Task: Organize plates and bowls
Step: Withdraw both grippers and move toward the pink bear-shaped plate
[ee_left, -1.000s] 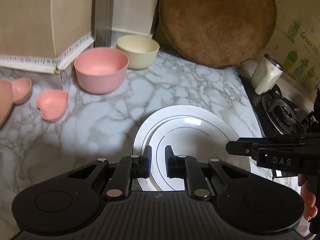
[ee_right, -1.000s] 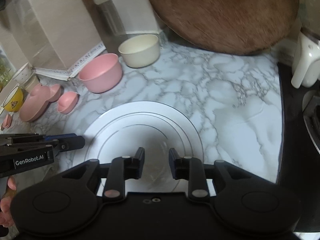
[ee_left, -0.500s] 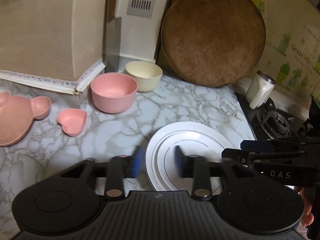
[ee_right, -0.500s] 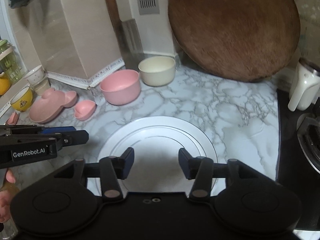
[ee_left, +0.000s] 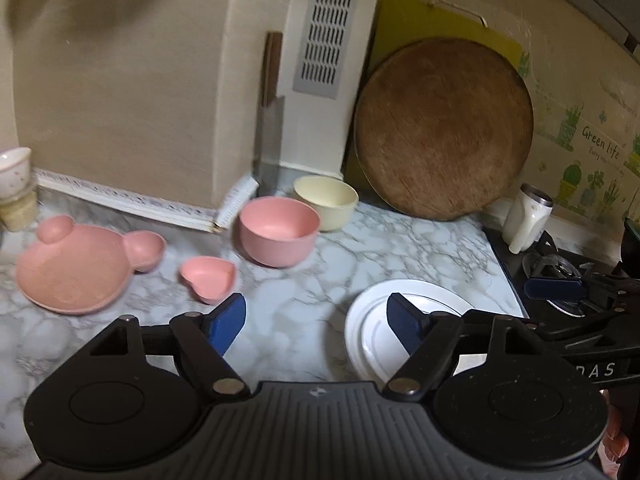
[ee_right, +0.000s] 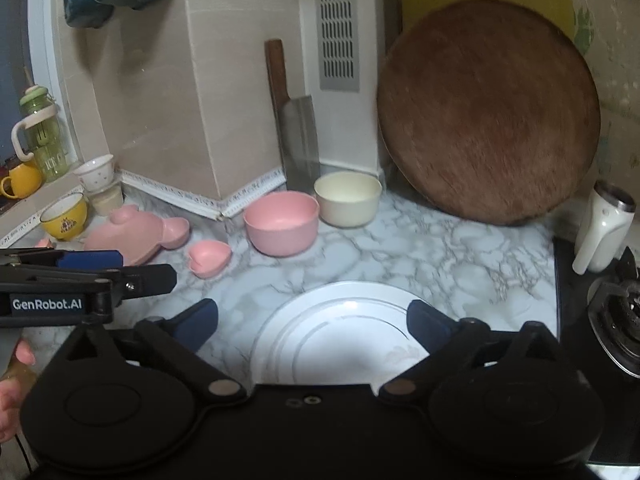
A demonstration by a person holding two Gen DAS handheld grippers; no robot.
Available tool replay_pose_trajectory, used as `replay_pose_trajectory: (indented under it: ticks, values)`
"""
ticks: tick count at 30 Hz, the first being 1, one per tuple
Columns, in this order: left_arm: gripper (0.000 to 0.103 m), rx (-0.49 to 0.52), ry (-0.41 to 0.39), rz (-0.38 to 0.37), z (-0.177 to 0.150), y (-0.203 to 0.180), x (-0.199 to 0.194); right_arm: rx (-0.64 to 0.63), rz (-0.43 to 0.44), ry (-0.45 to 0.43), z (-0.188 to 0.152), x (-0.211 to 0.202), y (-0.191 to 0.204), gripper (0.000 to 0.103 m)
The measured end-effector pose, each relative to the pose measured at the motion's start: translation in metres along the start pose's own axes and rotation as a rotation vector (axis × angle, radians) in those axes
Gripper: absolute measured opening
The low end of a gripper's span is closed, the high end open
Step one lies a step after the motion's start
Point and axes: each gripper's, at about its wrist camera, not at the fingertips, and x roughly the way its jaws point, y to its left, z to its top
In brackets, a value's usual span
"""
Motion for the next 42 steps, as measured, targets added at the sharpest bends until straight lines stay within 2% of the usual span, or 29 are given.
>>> replay_pose_trajectory:
  ticks: [5, 13, 19, 24, 31, 36, 42]
  values:
    - [0.078, -0.004, -0.045, 0.046, -0.001, 0.023, -0.016, -0.012, -0.02, -0.025, 0.001, 0.001, 0.026, 0.103]
    - [0.078, -0.04, -0.047, 0.138, 0.002, 0.067, -0.028, -0.031, 0.054, -0.011, 0.008, 0.018, 0.073, 0.103]
    - [0.079, -0.088, -0.029, 0.218, 0.01, 0.111, -0.022, -0.062, 0.127, 0.017, 0.021, 0.052, 0.108, 0.103]
    - [0.079, -0.133, -0.017, 0.317, 0.02, 0.154, -0.012, -0.088, 0.187, 0.044, 0.032, 0.087, 0.136, 0.103]
    - [0.079, -0.168, 0.027, 0.407, 0.031, 0.218, 0.014, -0.107, 0.246, 0.09, 0.047, 0.137, 0.172, 0.103]
    - [0.078, -0.166, 0.057, 0.456, 0.038, 0.251, 0.037, -0.096, 0.275, 0.129, 0.054, 0.173, 0.19, 0.103]
    - [0.079, -0.195, 0.099, 0.464, 0.042, 0.288, 0.065, -0.038, 0.263, 0.214, 0.059, 0.214, 0.197, 0.098]
